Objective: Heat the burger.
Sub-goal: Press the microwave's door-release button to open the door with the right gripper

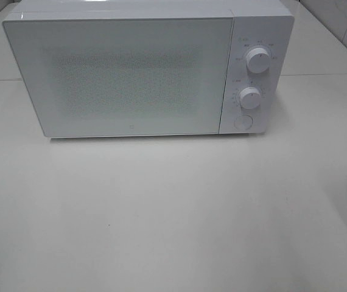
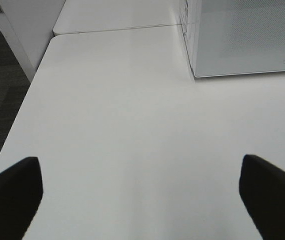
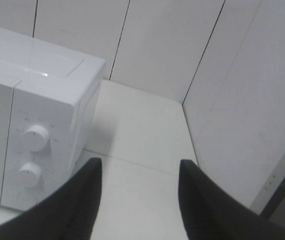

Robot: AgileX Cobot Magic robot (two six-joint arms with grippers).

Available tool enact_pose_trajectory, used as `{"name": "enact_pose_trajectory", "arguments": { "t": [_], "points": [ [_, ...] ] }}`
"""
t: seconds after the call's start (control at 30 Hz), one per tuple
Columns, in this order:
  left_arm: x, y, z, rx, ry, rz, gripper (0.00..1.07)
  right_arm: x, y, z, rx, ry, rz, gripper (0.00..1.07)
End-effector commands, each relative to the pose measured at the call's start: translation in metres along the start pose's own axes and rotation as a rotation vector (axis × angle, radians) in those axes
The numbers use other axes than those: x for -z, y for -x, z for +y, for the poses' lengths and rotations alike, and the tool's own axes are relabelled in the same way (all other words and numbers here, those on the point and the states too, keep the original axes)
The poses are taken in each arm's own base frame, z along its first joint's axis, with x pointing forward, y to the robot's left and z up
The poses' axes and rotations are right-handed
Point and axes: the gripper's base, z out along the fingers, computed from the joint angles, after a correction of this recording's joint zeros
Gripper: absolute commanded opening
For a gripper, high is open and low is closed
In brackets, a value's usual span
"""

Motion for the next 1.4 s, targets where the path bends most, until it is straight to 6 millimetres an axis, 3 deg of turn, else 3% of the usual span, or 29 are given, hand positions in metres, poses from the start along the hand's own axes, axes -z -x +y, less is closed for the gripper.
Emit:
{"name": "enact_pose_trajectory", "arguments": {
  "t": [0.03,0.1,0.43,0.57,0.73,1.17,1.4],
  "points": [
    [0.002,-0.001,-0.001,0.004,-0.016,-0.025,1.0,-0.009,0.002,0.001,0.046,-0.008,-0.058,0.5],
    [0.002,-0.001,-0.001,0.004,-0.016,-0.025,1.0,-0.039,-0.01,0.009,0.011,0.031,-0.069,0.5],
    [0.002,-0.001,-0.001,0.004,-0.016,-0.025,1.0,-0.082,-0.044,0.028,-0.008,0.107,-0.105,0.5],
    [0.002,-0.001,-0.001,0.004,-0.016,-0.025,1.0,-0.102,-0.067,0.035,-0.059,0.128,-0.058,0.5],
    [0.002,-0.001,-0.001,0.004,-0.016,-0.025,1.0,-0.113,-0.088,0.039,-0.14,0.106,-0.062,0.5],
    [0.002,-0.001,-0.001,0.004,-0.016,-0.025,1.0,-0.138,-0.127,0.055,-0.137,0.172,0.01,0.5],
    [0.002,-0.001,-0.001,0.004,-0.016,-0.025,1.0,-0.143,-0.141,0.085,-0.172,0.241,0.072,0.5]
  ]
}}
